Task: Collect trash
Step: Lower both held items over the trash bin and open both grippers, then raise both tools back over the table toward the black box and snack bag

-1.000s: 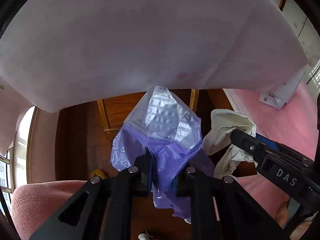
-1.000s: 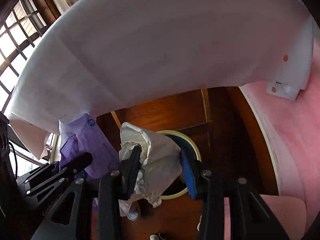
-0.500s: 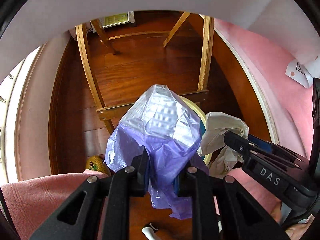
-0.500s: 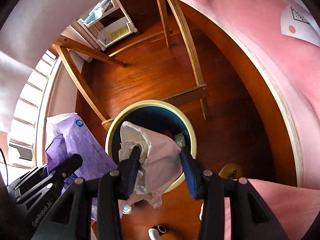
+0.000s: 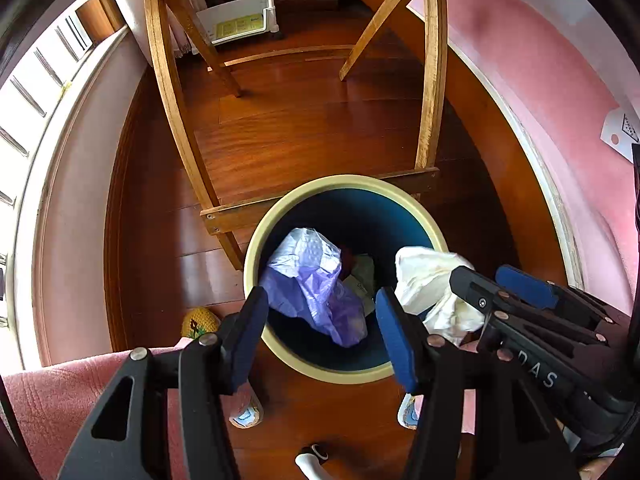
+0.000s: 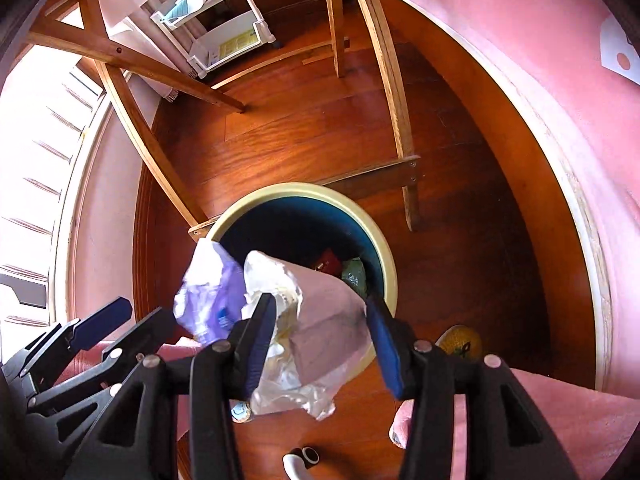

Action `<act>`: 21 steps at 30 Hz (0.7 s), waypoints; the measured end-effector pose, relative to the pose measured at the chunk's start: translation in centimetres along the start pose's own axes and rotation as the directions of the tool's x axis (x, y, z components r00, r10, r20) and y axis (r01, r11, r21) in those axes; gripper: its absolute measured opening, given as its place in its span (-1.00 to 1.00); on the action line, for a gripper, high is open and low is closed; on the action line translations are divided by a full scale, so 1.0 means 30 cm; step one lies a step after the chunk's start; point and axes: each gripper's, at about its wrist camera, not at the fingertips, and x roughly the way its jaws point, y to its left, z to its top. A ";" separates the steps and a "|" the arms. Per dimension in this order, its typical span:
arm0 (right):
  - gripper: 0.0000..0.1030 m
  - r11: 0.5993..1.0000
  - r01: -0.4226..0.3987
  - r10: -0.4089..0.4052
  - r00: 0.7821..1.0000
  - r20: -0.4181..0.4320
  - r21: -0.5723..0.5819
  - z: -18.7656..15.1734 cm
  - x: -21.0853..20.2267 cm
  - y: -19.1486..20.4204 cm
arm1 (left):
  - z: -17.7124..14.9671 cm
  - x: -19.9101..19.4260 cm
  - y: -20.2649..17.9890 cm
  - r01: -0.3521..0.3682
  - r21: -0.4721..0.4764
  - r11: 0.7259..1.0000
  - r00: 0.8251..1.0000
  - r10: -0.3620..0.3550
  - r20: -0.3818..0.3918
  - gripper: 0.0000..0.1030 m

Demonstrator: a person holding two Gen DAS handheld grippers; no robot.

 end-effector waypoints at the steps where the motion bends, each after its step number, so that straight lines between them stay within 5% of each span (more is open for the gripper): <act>1: 0.02 1.000 0.010 -0.010 1.000 0.001 -0.001 0.001 -0.002 0.000 | -0.001 0.003 0.001 -0.004 -0.002 1.000 1.000 0.004 0.000 0.18; 5: 0.05 1.000 0.021 -0.021 1.000 0.002 0.015 0.006 -0.001 -0.016 | 0.000 0.006 0.007 -0.014 -0.022 1.000 1.000 0.014 -0.002 0.42; 21: 0.08 0.999 0.037 -0.037 0.999 0.017 0.005 0.004 -0.006 -0.018 | -0.013 -0.019 -0.004 -0.026 0.009 1.000 0.999 0.026 0.021 0.44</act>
